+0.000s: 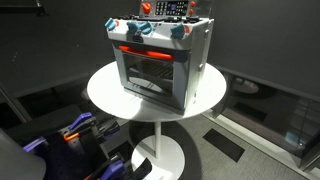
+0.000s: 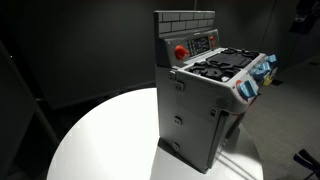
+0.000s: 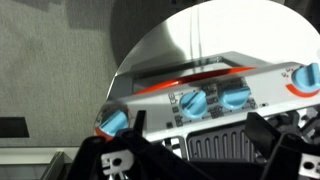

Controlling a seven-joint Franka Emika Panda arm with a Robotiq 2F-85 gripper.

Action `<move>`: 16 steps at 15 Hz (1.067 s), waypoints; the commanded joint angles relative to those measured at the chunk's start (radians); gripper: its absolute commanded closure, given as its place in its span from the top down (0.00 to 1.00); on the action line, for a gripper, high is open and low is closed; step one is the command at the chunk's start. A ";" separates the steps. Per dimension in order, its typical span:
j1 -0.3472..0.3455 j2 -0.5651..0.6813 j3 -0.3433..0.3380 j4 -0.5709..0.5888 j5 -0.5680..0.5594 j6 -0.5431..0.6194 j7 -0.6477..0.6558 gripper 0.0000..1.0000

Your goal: Press the orange button

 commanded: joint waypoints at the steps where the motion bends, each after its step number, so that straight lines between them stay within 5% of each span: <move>1: -0.019 0.091 0.015 0.102 -0.020 0.069 0.034 1.00; 9: -0.032 0.268 0.031 0.223 -0.076 0.279 0.112 1.00; 16: -0.040 0.408 0.024 0.307 -0.168 0.322 0.233 1.00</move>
